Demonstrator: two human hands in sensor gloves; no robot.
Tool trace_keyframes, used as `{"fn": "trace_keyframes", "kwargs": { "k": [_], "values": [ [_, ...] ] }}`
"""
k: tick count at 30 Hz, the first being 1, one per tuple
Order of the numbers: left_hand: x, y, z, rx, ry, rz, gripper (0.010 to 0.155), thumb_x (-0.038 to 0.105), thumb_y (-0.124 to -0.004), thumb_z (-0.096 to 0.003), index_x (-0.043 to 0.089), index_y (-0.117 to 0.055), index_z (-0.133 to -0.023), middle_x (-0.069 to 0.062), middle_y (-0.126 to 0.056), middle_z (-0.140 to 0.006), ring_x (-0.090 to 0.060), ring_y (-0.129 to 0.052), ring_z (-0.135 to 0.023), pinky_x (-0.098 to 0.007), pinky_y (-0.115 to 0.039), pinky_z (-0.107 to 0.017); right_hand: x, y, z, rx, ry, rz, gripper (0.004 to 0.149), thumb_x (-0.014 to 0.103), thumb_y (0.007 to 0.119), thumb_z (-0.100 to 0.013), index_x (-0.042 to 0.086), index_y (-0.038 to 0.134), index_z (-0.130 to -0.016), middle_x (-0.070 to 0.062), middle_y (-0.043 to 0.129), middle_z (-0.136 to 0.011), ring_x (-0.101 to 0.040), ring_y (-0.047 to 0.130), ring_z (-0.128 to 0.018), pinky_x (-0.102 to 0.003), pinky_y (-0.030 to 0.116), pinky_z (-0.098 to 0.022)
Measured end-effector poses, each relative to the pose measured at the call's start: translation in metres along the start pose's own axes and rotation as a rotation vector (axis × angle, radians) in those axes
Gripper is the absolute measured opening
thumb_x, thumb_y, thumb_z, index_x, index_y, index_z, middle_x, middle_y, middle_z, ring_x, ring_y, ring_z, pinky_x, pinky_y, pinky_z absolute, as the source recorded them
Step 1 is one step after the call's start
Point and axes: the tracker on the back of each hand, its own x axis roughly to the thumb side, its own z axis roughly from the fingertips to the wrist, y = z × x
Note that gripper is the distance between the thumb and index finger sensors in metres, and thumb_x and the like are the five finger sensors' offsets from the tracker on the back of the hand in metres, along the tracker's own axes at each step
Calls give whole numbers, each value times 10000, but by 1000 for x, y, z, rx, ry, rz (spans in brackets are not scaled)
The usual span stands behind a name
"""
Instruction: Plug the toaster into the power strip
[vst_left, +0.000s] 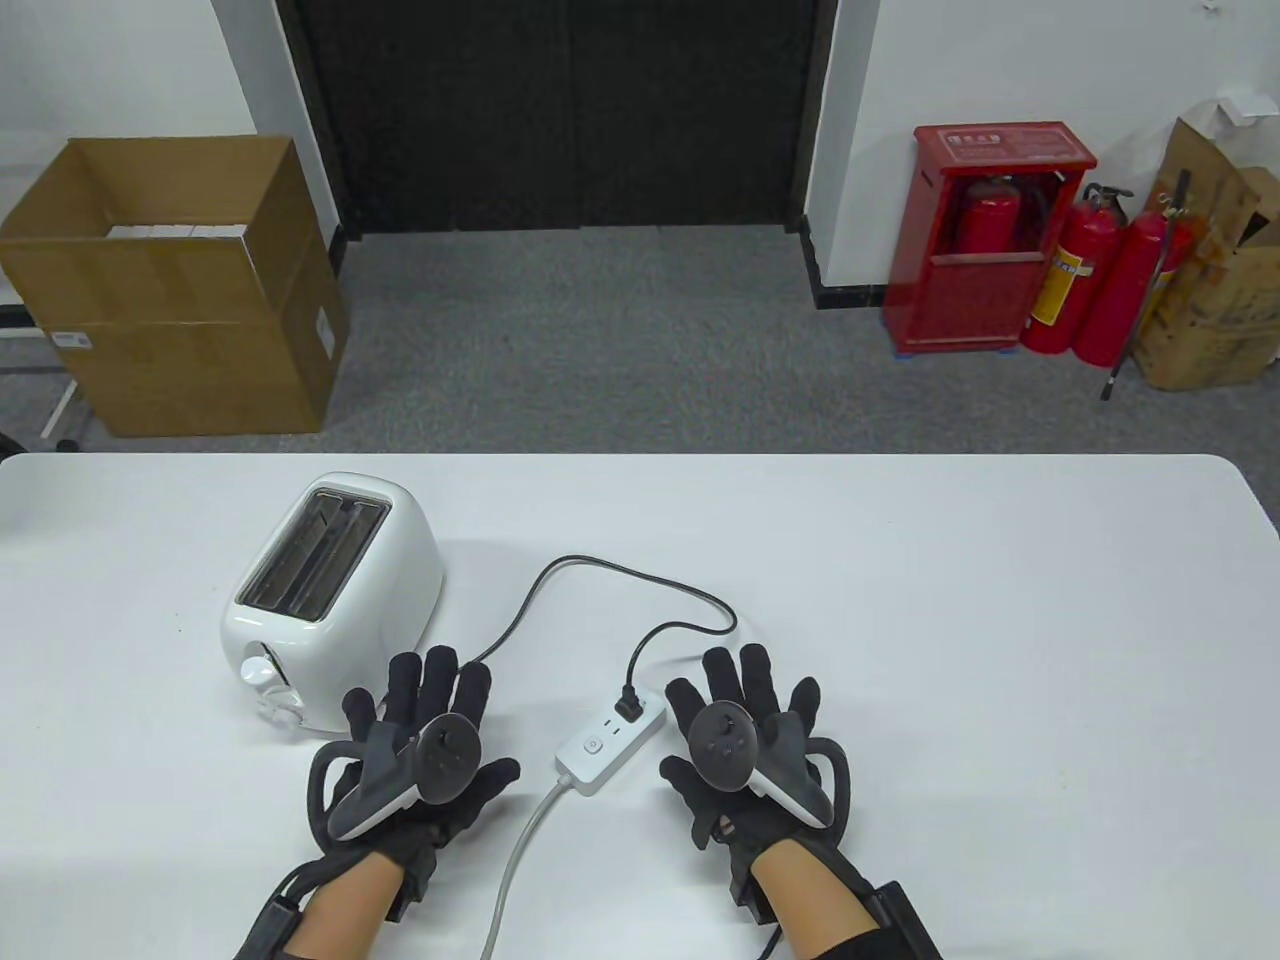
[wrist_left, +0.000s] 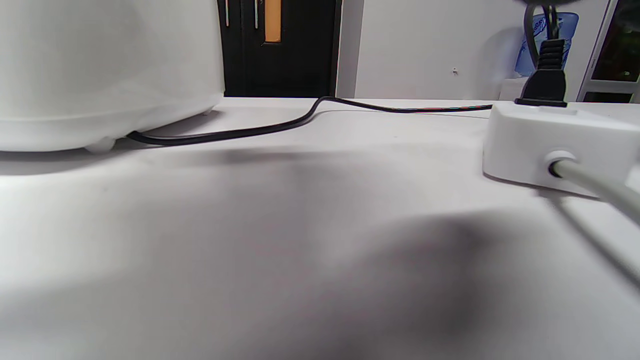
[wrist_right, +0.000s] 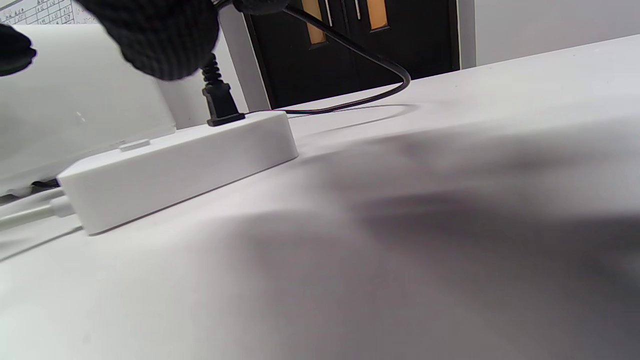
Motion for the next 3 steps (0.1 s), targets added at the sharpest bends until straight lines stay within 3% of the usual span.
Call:
{"fn": "trace_keyframes", "kwargs": {
  "k": [3],
  "values": [
    [1, 0, 0, -2, -3, -8, 931, 735, -566, -413, 317, -120, -1115, -69, -96, -1222, -423, -73, -1107, -764, -164, -634, 1, 0, 0, 1, 3, 3, 743, 563, 712, -422, 399, 394, -1073, 10, 146, -1198, -301, -97, -1012, -725, 7, -592]
  ]
}}
